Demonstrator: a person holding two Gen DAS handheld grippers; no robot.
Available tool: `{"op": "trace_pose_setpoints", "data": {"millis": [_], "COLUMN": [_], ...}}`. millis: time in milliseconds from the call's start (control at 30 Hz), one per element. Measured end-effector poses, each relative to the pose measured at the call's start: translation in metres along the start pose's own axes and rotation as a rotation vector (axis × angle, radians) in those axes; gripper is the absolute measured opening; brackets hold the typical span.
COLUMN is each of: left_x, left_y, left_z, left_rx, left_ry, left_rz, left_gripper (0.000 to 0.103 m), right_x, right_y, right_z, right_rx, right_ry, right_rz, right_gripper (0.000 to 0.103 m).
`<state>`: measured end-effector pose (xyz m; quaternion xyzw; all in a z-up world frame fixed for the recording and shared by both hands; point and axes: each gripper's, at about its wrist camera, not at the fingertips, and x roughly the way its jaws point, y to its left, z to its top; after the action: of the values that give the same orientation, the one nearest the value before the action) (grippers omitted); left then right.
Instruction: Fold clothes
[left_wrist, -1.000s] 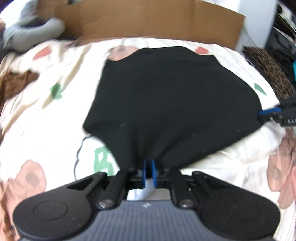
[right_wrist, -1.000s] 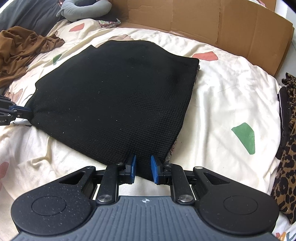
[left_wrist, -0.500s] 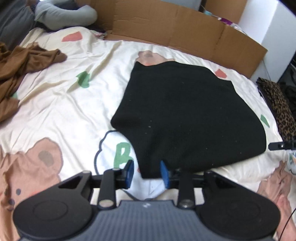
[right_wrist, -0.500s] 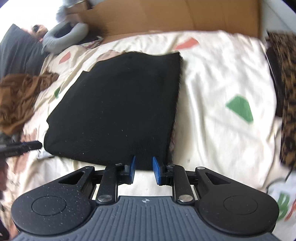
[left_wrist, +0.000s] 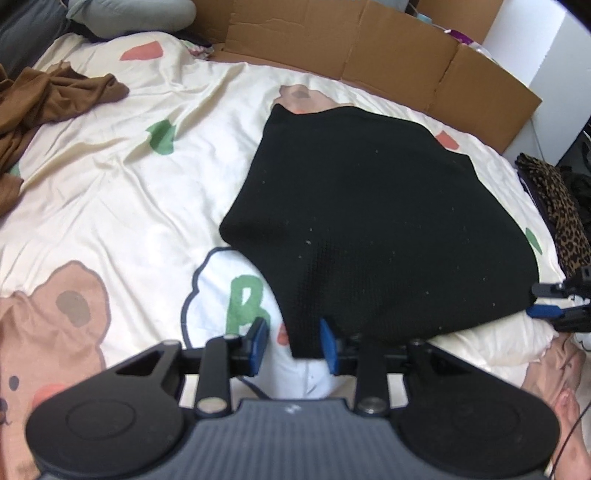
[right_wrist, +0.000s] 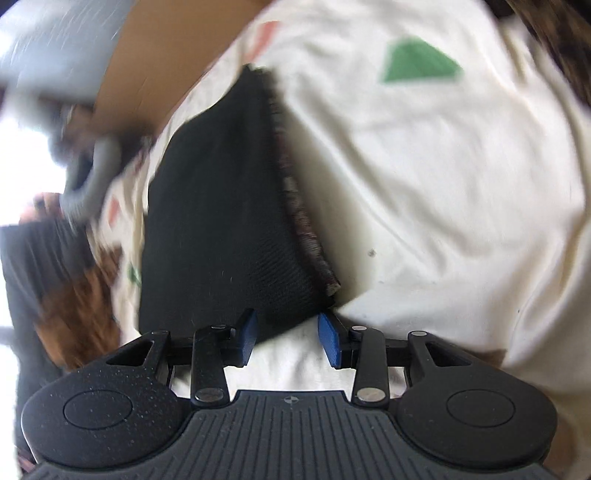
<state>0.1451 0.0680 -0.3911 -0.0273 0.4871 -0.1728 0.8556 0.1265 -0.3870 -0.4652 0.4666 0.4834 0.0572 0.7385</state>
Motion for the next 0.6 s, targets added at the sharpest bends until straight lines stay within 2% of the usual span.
{"op": "trace_pose_setpoints", "data": {"millis": [33, 67, 100, 133, 200, 333, 467, 533, 600], "left_x": [0.000, 0.000, 0.000, 0.000, -0.003, -0.006, -0.002, 0.000, 0.003], "left_y": [0.000, 0.001, 0.002, 0.002, 0.005, 0.008, 0.012, 0.014, 0.017], "left_z": [0.000, 0.000, 0.000, 0.000, 0.000, -0.002, -0.004, -0.005, -0.006], "left_rx": [-0.001, -0.001, -0.002, -0.002, -0.011, -0.030, -0.075, -0.091, -0.114], "left_ry": [0.000, 0.000, 0.000, 0.000, -0.013, -0.033, -0.027, -0.033, -0.035], "left_rz": [-0.003, -0.007, -0.013, -0.018, -0.032, -0.049, -0.077, -0.098, -0.137], "left_gripper": [0.034, 0.033, 0.033, 0.033, 0.033, 0.033, 0.033, 0.033, 0.033], "right_x": [0.000, 0.000, 0.000, 0.000, -0.003, -0.008, 0.001, 0.008, 0.016], "right_y": [-0.005, -0.009, -0.010, -0.011, -0.010, -0.007, -0.007, -0.005, -0.004], "right_z": [0.000, 0.001, 0.001, 0.000, -0.002, -0.004, 0.000, -0.001, -0.002], "right_rx": [0.031, 0.049, 0.056, 0.055, 0.049, 0.044, 0.063, 0.066, 0.066], "right_ry": [-0.007, -0.012, -0.016, -0.019, -0.023, -0.027, 0.001, 0.007, 0.016], "right_rz": [0.023, 0.038, 0.039, 0.038, 0.060, 0.111, 0.114, 0.131, 0.136], "right_gripper": [0.039, 0.029, 0.015, 0.009, 0.007, 0.009, 0.013, 0.028, 0.030]}}
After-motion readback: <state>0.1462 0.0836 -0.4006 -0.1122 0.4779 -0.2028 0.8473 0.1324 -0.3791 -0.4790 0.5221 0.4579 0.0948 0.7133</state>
